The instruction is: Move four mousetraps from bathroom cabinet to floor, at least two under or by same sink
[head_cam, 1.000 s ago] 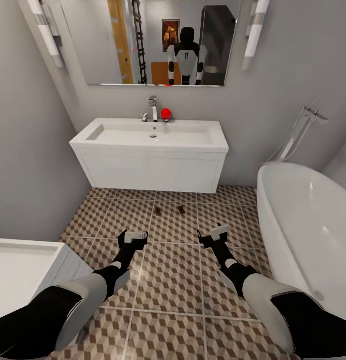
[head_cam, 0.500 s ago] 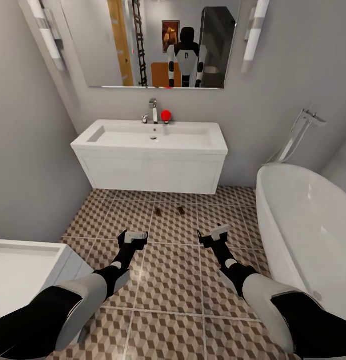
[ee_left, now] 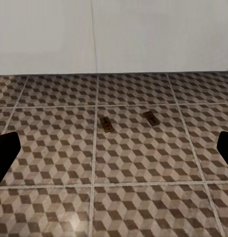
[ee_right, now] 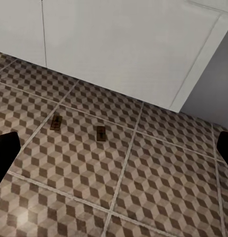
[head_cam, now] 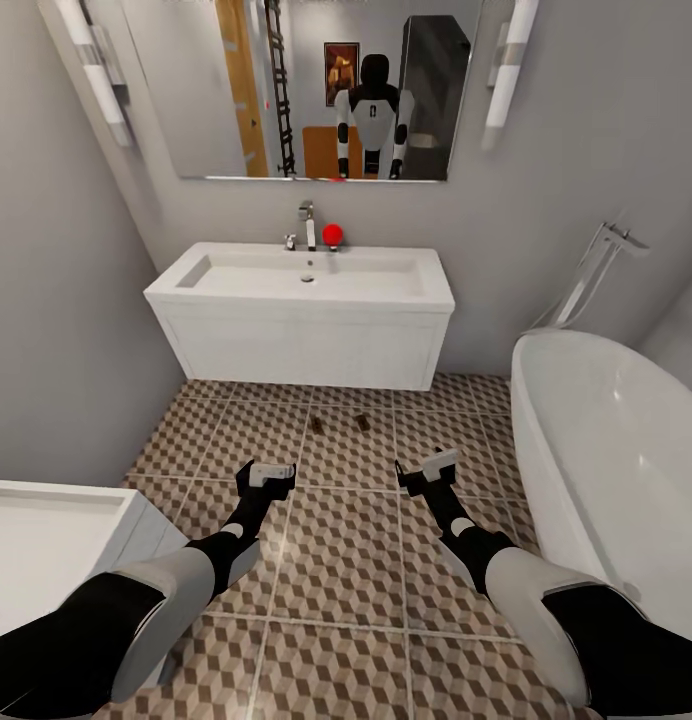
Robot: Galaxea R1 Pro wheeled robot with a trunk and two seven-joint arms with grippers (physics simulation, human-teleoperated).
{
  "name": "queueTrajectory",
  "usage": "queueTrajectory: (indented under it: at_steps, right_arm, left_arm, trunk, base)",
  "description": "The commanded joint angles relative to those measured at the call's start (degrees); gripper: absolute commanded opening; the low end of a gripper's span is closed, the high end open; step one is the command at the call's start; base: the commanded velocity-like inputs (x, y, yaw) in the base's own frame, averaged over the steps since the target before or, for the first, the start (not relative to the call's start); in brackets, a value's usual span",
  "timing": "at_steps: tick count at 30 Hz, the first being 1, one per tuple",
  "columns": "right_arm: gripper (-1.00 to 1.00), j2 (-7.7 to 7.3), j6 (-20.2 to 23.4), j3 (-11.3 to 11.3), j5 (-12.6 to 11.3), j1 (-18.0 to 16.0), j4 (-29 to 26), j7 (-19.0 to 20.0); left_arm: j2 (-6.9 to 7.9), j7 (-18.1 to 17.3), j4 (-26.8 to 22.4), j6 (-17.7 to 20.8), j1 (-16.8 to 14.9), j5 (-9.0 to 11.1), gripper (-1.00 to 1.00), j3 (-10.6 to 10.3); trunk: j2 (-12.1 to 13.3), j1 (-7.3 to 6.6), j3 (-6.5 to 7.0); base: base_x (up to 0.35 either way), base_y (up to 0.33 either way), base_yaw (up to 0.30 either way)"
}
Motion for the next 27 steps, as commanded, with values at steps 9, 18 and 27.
queueTrajectory:
  at_steps: [9,18,27]
  right_arm:
    - [1.0,0.01,-0.07,0.43,0.31,-0.05,0.08,-0.6]
    - [1.0,0.01,-0.07,0.41,0.32,-0.05,0.08,-0.6]
    - [1.0,0.01,-0.06,0.45,0.31,-0.05,0.08,-0.6]
  left_arm:
    - [-0.05,0.21,0.28,-0.35,-0.1,0.34,1.0,-0.5]
    - [-0.05,0.21,0.29,-0.35,-0.08,0.34,1.0,-0.5]
    - [-0.05,0.21,0.26,-0.35,-0.05,0.34,1.0,-0.5]
  trunk:
    - [3.57,-1.97,1.56]
    - [7.18,-3.95,3.18]
    - [10.79,-5.92,4.79]
  base:
    - [0.0,0.0,0.0]
    - [0.0,0.0,0.0]
    - [0.0,0.0,0.0]
